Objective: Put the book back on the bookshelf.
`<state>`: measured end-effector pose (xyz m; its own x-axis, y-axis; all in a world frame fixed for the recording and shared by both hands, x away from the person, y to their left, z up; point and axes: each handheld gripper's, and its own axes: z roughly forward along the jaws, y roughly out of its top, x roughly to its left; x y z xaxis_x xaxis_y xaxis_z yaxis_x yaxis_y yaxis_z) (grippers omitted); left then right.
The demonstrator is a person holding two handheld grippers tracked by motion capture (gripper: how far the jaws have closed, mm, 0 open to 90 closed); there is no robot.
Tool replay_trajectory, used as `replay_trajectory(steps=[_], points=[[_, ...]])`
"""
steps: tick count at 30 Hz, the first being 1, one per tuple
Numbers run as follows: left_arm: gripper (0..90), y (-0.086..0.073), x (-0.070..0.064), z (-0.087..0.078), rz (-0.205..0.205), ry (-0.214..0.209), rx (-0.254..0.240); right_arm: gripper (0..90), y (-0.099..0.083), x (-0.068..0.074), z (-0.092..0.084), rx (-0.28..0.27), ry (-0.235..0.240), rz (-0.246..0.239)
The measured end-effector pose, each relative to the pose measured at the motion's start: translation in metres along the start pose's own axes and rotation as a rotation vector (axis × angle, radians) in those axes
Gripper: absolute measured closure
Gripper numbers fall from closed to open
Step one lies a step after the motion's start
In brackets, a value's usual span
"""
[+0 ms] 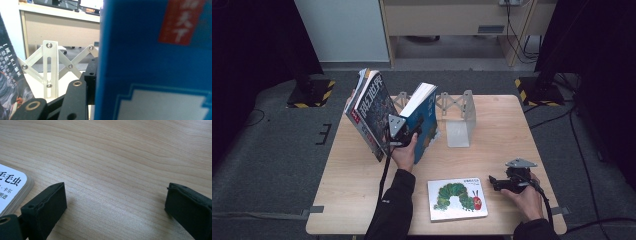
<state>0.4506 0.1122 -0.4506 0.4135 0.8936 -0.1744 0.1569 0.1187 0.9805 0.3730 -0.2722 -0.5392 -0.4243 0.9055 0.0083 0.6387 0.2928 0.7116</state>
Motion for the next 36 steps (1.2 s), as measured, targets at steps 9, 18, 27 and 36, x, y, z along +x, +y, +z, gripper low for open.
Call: replay_trajectory(steps=[9,18,27,36], points=[[57.4,-0.004,-0.009,-0.009,0.023,-0.012,-0.005,4.0,0.0,0.0,0.0,-0.001,-0.001,-0.002],[57.1,-0.006,-0.019,-0.009,0.02,-0.007,-0.012,4.1,0.0,0.0,0.0,-0.001,-0.001,-0.002],[56.8,-0.005,-0.025,0.007,0.019,0.018,-0.016,4.0,0.0,0.0,0.0,-0.001,0.001,-0.004],[56.9,-0.003,-0.027,0.025,0.028,0.055,-0.01,4.0,0.0,0.0,0.0,0.0,0.001,-0.003]])
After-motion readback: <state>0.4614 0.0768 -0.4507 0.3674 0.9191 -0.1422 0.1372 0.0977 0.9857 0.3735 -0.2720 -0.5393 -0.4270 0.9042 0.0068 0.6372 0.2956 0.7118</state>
